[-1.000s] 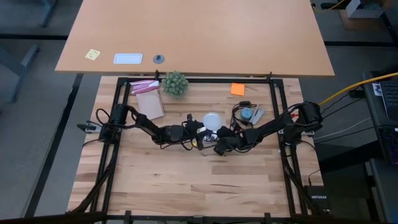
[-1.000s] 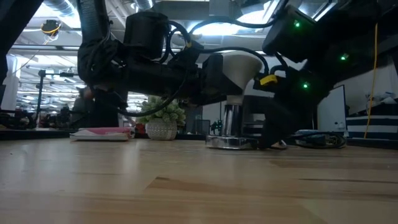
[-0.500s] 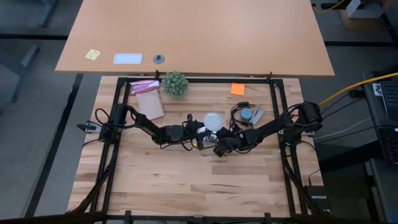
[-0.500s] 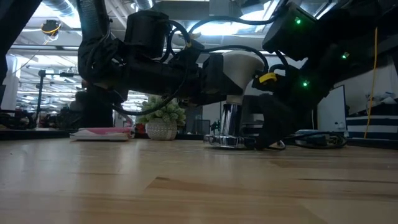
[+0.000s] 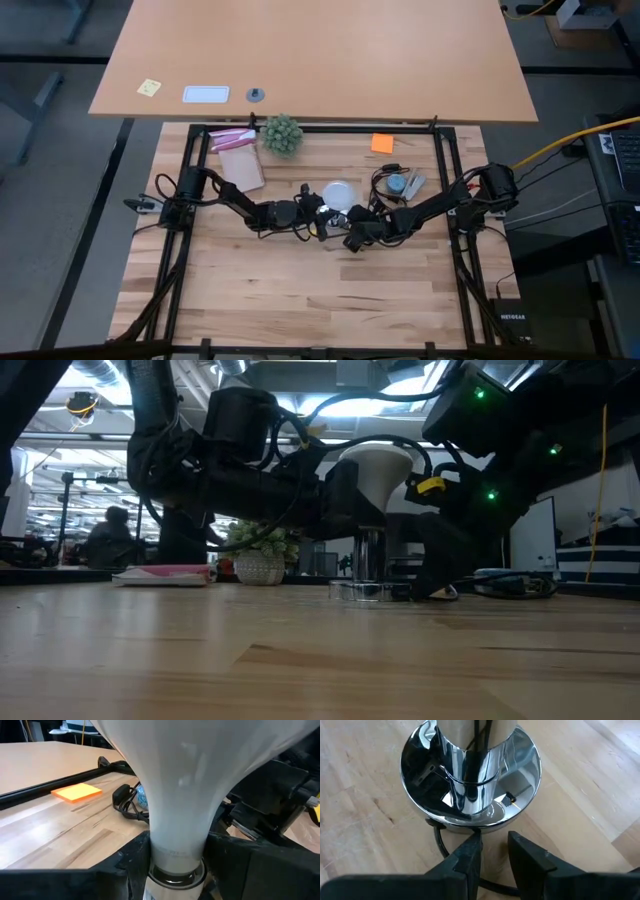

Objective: Screw lightbulb
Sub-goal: Remove the white lightbulb from the silver lamp

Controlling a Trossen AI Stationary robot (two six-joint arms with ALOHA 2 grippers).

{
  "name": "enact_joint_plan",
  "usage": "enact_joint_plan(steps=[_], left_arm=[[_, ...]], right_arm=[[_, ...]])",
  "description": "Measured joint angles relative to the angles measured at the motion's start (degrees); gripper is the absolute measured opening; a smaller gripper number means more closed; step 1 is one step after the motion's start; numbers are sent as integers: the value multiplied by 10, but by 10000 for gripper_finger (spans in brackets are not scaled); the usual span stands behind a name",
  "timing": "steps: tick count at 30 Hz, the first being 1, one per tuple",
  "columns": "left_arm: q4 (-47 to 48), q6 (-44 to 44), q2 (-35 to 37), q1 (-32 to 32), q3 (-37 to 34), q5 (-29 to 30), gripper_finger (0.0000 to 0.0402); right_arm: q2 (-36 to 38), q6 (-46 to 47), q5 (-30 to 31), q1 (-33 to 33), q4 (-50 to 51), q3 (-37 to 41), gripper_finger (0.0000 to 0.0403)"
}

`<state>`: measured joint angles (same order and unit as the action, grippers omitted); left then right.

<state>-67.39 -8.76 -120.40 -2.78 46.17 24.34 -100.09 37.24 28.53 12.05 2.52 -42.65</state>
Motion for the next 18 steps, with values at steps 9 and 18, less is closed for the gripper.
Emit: enact_joint_plan(steps=[9,18], left_arm=[[-6,2,0,0,0,1,164],[-9,3,0,1,0,6,130]], right_arm=[[0,0,1,0,-1,0,101],[0,0,-48,0,-54,0,101]])
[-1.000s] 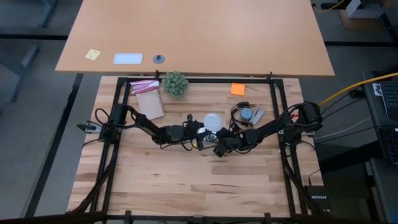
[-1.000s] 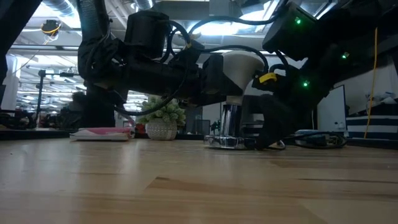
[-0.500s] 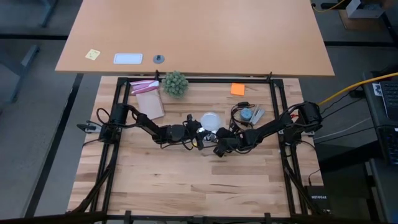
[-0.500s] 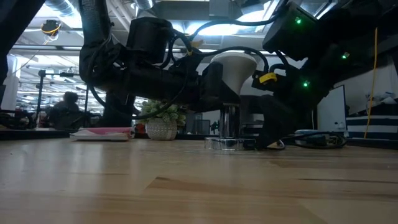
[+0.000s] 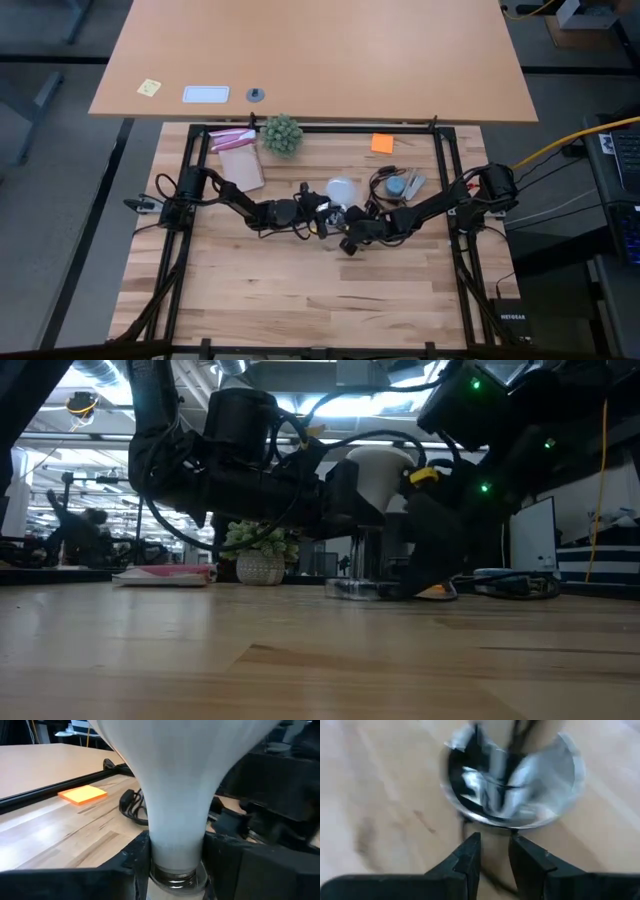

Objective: Screw lightbulb
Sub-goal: Remove the white lightbulb from the silver lamp

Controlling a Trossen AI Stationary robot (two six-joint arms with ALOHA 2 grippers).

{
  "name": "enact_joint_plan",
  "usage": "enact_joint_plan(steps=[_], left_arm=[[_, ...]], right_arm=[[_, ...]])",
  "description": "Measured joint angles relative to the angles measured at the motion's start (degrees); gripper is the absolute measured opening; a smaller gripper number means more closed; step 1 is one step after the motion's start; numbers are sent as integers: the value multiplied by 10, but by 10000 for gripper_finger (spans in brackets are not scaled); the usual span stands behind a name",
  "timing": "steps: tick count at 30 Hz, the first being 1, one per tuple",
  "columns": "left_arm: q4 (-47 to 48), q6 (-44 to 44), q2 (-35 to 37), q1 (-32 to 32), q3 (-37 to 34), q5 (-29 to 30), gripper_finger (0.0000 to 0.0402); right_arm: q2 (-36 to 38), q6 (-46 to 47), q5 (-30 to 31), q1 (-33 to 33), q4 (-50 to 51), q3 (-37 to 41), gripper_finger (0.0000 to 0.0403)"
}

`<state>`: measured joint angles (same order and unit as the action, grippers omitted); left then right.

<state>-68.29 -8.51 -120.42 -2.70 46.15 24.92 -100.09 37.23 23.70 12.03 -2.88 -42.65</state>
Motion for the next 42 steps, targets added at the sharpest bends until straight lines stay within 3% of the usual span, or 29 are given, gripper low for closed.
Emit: enact_joint_plan(steps=[11,18,34,42], left_arm=[[3,-1,0,0,0,-2,136],[2,-10,0,0,0,-4,136],[-29,-119,0,0,0,14,138],[-90,-120,0,0,0,14,138]], right_arm=[[-6,-3,-8,0,-86,-1,101],[-47,-18,-4,0,-174,-1,101],[-48,-32,1,0,-168,-1,101],[-48,-32,-1,0,-167,-1,101]])
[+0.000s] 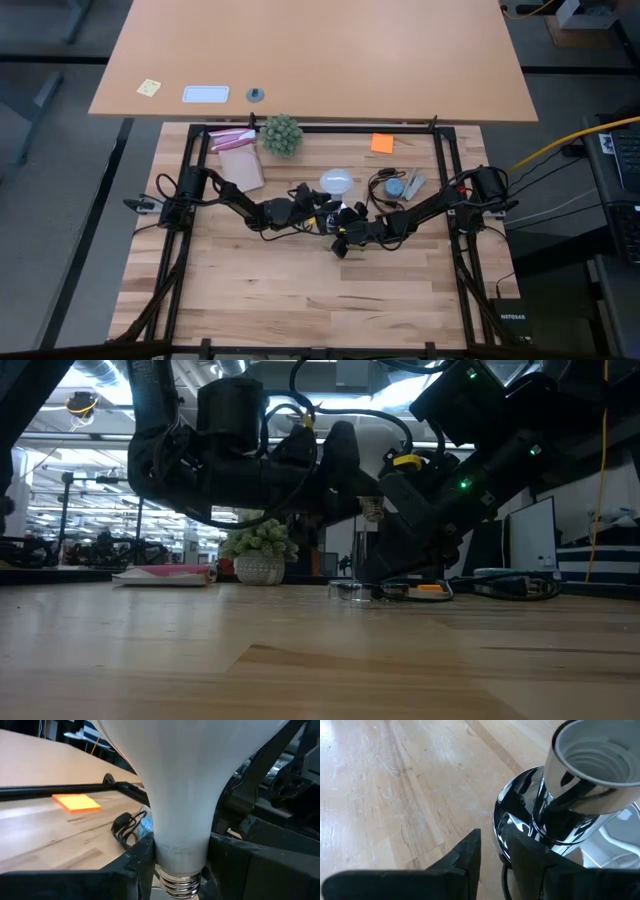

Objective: Screw lightbulb
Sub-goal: Remove the white lightbulb from the silver lamp

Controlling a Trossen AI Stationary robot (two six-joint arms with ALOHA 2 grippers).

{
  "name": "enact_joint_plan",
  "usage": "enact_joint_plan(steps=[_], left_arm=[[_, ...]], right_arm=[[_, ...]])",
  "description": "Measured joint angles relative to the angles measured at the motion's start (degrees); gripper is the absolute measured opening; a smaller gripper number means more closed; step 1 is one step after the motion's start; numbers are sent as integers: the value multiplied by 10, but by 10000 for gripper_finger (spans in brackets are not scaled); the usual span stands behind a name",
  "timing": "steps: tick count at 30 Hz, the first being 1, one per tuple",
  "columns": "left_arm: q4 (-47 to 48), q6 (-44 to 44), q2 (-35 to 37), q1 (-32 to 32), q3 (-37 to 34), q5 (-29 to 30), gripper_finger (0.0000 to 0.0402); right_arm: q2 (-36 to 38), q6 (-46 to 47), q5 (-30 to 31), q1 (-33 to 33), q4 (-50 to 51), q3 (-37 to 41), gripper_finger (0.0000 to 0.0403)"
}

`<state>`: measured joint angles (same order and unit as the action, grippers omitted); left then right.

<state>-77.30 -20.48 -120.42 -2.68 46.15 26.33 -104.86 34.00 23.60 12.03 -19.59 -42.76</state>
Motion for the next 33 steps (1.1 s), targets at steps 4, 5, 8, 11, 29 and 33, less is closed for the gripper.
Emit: enact_joint_plan(steps=[4,5,8,11,29,33], left_arm=[[0,12,2,1,0,9,138],[4,12,5,1,0,13,138],[1,35,19,1,0,16,138],[4,67,42,1,0,24,138],[588,-80,253,-34,-1,105,138],[668,-149,256,-37,0,103,138]], right_arm=[[1,0,-2,0,1,0,101],[3,-1,-5,0,4,0,101],[12,-17,-19,0,13,0,101],[30,-24,-28,0,40,1,101],[125,-30,-18,0,167,1,101],[125,-30,-18,0,166,1,101]])
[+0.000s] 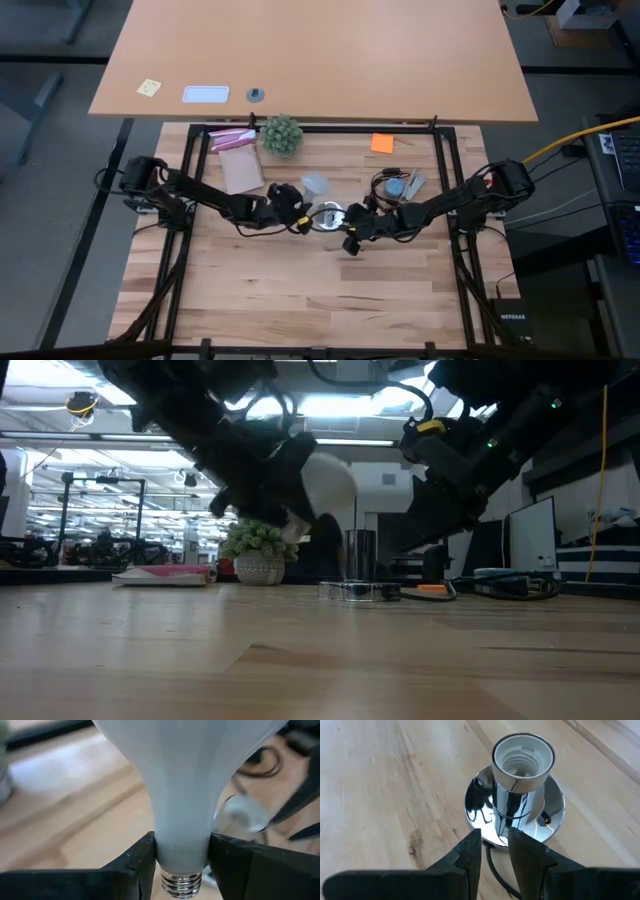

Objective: Screw lightbulb
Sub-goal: Remove the white lightbulb from the silver lamp

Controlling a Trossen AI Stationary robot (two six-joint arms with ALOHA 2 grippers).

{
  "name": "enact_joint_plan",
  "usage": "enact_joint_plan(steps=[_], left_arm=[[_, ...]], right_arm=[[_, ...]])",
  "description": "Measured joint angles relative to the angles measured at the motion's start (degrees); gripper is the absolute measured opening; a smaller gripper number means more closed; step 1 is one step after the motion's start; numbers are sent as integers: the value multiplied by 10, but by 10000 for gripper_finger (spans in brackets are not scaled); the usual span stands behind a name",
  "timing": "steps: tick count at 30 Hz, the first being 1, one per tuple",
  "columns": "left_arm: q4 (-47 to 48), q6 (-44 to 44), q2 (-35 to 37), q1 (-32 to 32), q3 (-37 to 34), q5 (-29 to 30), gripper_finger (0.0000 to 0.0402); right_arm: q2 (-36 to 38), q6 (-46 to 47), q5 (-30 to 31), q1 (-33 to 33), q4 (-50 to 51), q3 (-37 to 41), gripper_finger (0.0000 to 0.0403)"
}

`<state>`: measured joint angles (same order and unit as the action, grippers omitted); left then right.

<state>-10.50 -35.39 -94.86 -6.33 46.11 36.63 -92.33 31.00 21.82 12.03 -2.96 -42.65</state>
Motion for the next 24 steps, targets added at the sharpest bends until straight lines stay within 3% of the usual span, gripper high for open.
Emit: enact_joint_plan(steps=[7,17,24], left_arm=[[95,-95,-5,0,0,-17,138],[104,-69,-23,0,0,-21,138],[100,-65,-59,0,0,-69,141]], right_arm=[[0,0,0,0,0,0,101],[0,0,0,0,-1,0,101],[0,0,0,0,-2,0,101]])
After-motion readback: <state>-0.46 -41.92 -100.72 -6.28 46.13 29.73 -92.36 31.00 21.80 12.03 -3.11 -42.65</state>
